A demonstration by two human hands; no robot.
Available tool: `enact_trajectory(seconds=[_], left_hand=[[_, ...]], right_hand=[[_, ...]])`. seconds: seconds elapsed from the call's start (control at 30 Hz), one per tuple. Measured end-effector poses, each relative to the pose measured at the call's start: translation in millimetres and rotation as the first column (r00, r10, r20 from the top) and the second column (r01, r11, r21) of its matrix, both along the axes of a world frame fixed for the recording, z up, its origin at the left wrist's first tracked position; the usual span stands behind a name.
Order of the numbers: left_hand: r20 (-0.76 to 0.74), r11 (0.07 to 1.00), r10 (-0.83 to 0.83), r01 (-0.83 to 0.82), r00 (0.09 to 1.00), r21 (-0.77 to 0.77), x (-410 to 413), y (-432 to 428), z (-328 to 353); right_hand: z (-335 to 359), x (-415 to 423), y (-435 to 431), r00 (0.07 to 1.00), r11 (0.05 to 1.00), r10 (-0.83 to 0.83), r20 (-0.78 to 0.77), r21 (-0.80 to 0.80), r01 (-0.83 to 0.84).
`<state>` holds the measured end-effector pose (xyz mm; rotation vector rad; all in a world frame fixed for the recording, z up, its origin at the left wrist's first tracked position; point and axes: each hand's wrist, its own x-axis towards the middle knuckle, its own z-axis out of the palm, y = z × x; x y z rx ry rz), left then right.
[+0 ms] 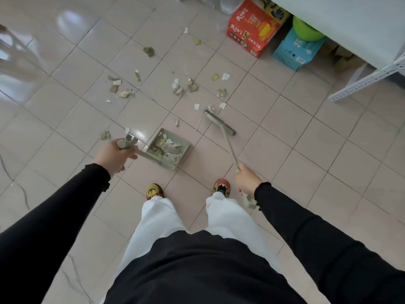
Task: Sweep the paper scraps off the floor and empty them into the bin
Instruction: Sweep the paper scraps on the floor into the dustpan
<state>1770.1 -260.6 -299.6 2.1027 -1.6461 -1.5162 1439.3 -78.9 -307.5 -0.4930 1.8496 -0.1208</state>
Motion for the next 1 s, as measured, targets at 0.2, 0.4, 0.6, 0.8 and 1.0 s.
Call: enact_trajectory(seconds=[0.2, 0.4, 0.6, 0.8, 1.0], left_hand=[[0.061, 0.989, -0.15, 0.15, 0.987, 0.008, 40.8, -56.8, -3.9], [0.051, 0.972, -0.233, 0.23, 0.971, 0.052, 57.6, -96.3, -12.1], [0.026, 0.972, -0.228, 0.226, 0.973, 0.069, 70.6, -105.9, -10.0], [0.049, 0.96, -0.275, 0.271, 0.96, 0.077, 79.2, -102.9, -7.5], [0.06, 0.966, -0.257, 0.254, 0.965, 0.053, 77.2, -100.3, -9.7]], right_hand=[[-17.7, 92.5, -57.5, 0.996, 0.997, -0.067, 0.051, 0.029, 0.066], [-15.1, 167.3, -91.9, 0.992, 0.996, -0.025, 0.125, 0.091, 0.014], [41.4, 158.6, -61.5, 0.988, 0.998, -0.05, 0.148, 0.035, 0.045], [47.2, 163.7, -60.9, 0.987, 0.989, -0.143, 0.075, -0.035, 0.146], [-3.7, 181.5, -92.2, 0.996, 0.997, -0.023, 0.087, 0.075, 0.016]])
